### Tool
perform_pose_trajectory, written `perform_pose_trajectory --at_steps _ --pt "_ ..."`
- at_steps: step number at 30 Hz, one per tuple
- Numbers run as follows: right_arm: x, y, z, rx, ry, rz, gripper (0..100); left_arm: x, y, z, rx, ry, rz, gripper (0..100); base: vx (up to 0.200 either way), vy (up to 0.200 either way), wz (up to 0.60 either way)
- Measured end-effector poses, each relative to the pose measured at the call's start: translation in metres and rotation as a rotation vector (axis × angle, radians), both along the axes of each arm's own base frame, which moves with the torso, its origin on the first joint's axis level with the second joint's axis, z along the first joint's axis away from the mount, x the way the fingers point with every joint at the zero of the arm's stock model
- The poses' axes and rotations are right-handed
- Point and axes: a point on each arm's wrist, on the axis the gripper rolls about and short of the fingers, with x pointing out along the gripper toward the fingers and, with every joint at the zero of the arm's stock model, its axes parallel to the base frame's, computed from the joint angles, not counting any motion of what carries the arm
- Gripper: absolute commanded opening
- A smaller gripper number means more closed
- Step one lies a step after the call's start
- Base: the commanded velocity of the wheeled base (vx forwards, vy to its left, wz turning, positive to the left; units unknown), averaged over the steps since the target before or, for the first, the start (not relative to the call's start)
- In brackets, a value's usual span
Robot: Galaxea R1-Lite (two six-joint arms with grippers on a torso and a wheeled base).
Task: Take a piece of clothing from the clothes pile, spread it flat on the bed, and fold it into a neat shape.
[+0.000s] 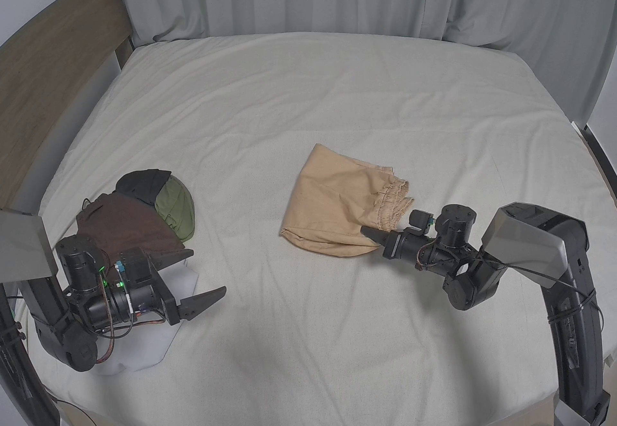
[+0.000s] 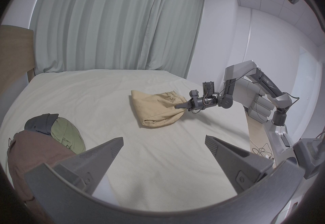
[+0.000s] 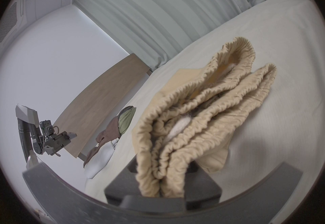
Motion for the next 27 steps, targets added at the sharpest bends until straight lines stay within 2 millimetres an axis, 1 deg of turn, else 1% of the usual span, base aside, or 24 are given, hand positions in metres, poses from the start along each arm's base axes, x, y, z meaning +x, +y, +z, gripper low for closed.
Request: perform_pose_trajectory --at_steps 1,9,12,16,20,24,27 --pt "0.000 0.000 -0.002 -0.001 0.004 0.000 100 0.000 0.000 0.000 0.000 -0.001 0.000 100 0.000 0.000 0.00" --pt "-0.003 -0.002 -0.007 -0.003 0.007 -0.006 100 0.000 -0.001 0.000 0.000 -0.001 -0.002 100 0.000 0.000 0.00" --pt "-0.009 -0.011 -0.011 -0.010 0.021 -0.021 100 0.000 -0.001 0.000 0.000 -0.001 -0.002 100 0.000 0.000 0.00" --pt "-0.018 -0.026 -0.010 -0.025 0.012 -0.044 100 0.000 -0.001 0.000 -0.001 -0.002 -0.002 100 0.000 0.000 0.00" --pt "-0.028 -0.039 0.002 -0.035 -0.009 -0.067 100 0.000 -0.001 0.000 -0.001 -0.002 -0.003 100 0.000 0.000 0.00" --pt "-0.034 -0.050 0.026 -0.031 -0.043 -0.088 100 0.000 -0.001 0.001 -0.001 -0.004 -0.003 100 0.000 0.000 0.00" --pt "-0.037 -0.051 0.041 -0.026 -0.072 -0.091 100 -0.001 -0.001 0.002 -0.001 -0.009 -0.003 100 0.000 0.000 0.00"
